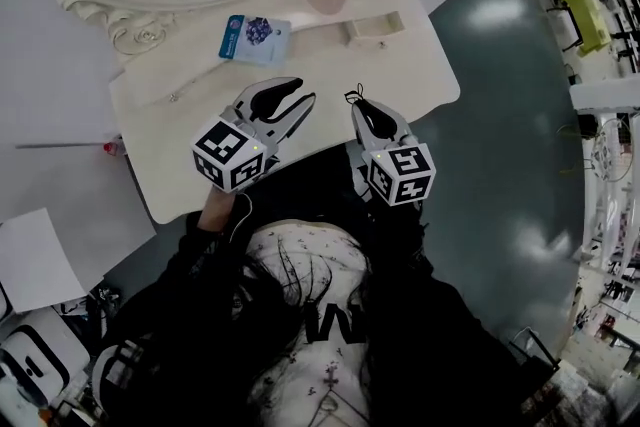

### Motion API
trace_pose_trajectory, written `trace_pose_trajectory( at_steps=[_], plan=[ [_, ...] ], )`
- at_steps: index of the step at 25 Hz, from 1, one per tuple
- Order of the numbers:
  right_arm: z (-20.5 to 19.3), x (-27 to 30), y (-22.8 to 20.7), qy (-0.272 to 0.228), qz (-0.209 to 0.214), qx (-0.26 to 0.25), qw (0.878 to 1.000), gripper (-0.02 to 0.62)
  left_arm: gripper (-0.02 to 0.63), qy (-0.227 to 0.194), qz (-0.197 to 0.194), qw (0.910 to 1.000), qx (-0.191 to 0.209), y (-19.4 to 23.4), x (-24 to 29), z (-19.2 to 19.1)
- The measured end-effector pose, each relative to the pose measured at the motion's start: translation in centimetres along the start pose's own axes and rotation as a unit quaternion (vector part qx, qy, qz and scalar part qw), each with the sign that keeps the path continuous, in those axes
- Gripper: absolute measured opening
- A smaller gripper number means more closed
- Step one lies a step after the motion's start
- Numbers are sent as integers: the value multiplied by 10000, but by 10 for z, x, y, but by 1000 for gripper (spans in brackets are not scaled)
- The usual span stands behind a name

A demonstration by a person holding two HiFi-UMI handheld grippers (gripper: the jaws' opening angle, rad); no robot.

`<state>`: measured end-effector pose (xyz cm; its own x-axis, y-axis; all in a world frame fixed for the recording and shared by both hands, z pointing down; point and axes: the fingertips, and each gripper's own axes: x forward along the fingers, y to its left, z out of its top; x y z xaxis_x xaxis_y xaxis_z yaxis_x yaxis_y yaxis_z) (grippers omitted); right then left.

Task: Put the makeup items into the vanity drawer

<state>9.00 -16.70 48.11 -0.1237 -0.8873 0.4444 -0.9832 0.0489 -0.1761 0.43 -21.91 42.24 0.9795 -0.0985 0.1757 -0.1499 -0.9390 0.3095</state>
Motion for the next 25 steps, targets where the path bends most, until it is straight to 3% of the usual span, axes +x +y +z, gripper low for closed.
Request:
trace_pose_trajectory(
  at_steps=[5,12,18,21,25],
  plan=[
    [15,26,-38,206,417,-367,9982,46,123,-208,668,9974,-168,32,27,14],
    [35,55,-101,460,894,-590,9932,46,123,-184,1236,9917,-309,36,73,19],
    [28,82,-133,709,1187,-769,9874,46,123,-211,1840,9818,-426,47,78,16],
    [25,99,-152,927,1230,-1299,9795,46,123,-240,2143,9753,-480,50,74,16],
    [20,123,-171,1357,1397,-2186,9562,46,123,-228,2418,9687,-504,51,71,14]
  ],
)
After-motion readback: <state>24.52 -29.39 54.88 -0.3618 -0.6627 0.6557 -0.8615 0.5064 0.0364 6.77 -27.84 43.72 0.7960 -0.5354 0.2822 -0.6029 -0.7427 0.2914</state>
